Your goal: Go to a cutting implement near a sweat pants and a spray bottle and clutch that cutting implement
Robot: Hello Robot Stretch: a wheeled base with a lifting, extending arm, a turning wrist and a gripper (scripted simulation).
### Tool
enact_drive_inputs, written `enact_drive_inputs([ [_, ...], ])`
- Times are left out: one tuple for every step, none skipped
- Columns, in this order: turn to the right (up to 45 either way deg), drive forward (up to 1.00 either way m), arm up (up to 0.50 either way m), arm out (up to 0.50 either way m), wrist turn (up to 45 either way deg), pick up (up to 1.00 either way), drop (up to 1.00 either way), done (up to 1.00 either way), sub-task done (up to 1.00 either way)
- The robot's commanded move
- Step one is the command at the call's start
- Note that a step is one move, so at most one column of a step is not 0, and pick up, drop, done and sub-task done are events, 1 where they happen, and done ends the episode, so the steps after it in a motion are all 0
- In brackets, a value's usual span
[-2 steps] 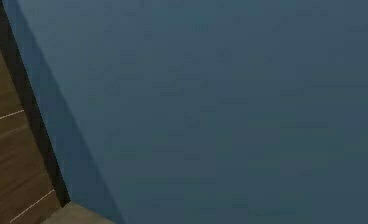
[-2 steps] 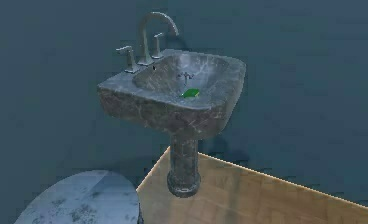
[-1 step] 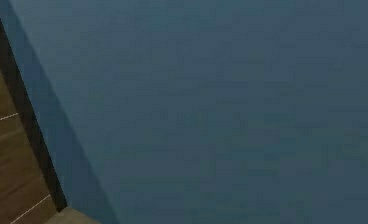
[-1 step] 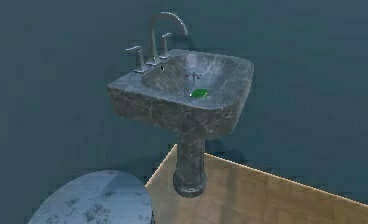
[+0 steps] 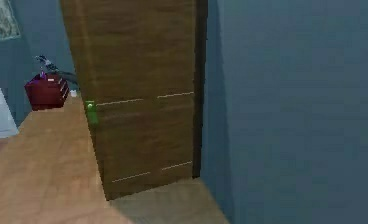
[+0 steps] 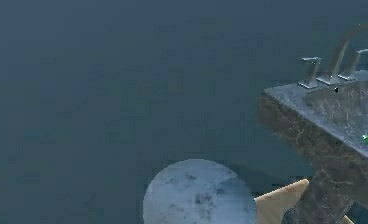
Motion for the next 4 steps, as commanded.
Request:
enact_drive_inputs([
  [-24.0, 0.0, 0.0, 0.0, 0.0, 0.0, 0.0, 0.0, 0.0],
  [0.0, 0.55, 0.0, 0.0, 0.0, 0.0, 0.0, 0.0, 0.0],
  [-39.0, 0.0, 0.0, 0.0, 0.0, 0.0, 0.0, 0.0, 0.0],
  [0.0, 1.0, 0.0, 0.0, 0.0, 0.0, 0.0, 0.0, 0.0],
])
